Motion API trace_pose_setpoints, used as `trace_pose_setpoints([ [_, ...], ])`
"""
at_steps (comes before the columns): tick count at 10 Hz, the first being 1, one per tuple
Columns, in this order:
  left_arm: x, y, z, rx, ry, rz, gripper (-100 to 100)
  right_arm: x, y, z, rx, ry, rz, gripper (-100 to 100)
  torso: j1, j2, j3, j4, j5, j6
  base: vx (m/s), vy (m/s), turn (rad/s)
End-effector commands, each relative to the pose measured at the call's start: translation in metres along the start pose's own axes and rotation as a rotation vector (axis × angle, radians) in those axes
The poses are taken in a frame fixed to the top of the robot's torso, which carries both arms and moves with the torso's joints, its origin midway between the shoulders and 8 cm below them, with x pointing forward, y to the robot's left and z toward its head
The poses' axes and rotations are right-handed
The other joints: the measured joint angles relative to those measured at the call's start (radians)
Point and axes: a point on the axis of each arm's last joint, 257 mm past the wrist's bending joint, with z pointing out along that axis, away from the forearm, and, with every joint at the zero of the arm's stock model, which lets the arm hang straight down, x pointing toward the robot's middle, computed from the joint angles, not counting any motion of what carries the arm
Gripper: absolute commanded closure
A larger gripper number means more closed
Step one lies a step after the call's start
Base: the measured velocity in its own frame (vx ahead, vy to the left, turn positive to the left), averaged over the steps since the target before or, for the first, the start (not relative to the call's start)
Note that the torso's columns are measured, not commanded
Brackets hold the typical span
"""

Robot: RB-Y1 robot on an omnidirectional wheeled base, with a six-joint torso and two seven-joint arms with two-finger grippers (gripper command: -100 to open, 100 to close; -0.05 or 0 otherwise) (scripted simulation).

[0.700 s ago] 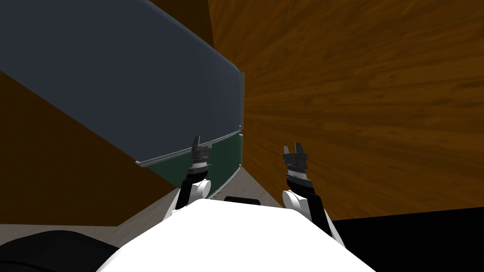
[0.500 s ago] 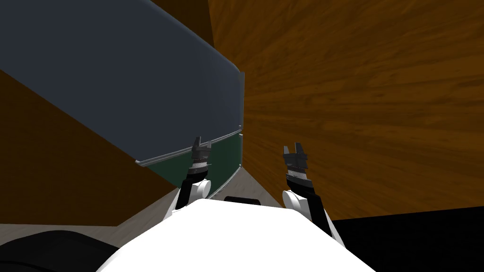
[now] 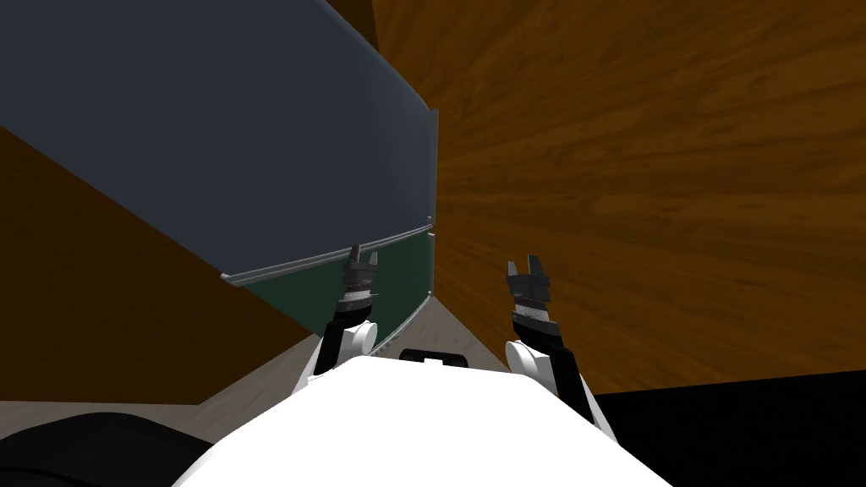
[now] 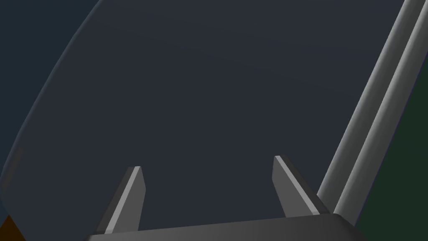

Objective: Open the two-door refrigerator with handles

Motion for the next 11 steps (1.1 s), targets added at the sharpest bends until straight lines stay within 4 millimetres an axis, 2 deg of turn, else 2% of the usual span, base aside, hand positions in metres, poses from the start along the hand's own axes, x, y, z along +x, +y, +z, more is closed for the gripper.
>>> trace_pose_setpoints([
  [1,0.0,0.0,0.0,0.0,0.0,0.0,0,0.0,0.0,0.0,0.0,0.0,0.0,0,0.0,0.074,-0.148,0.074,0.0,0.0,0.0,0.0,0.0],
  [2,0.0,0.0,0.0,0.0,0.0,0.0,0,0.0,0.0,0.0,0.0,0.0,0.0,0,0.0,0.148,-0.295,0.148,0.0,0.0,0.0,0.0,0.0],
  [3,0.004,0.006,0.003,-0.015,0.038,0.007,-100,0.0,0.0,0.0,0.0,0.0,0.0,0,0.0,0.221,-0.443,0.221,0.0,0.0,0.01,-0.008,0.01],
  [5,0.009,0.02,0.009,-0.041,0.083,0.007,-100,0.0,0.0,0.0,0.001,0.0,0.0,0,0.0,0.264,-0.532,0.264,0.0,0.0,0.011,-0.021,0.019],
  [8,0.012,0.05,0.025,-0.101,0.123,-0.018,-100,0.0,0.0,0.0,0.001,0.0,0.0,0,0.0,0.267,-0.537,0.268,0.0,0.0,0.022,-0.033,0.028],
  [9,0.014,0.048,0.028,-0.091,0.127,-0.021,-100,0.0,0.0,0.0,0.001,0.0,0.0,0,0.0,0.267,-0.537,0.268,0.0,0.0,0.023,-0.03,0.011],
  [11,0.012,0.074,0.04,-0.147,0.135,-0.048,-100,0.0,0.0,0.0,0.001,0.0,0.0,0,0.0,0.269,-0.536,0.268,0.0,0.0,0.016,-0.034,0.029],
])
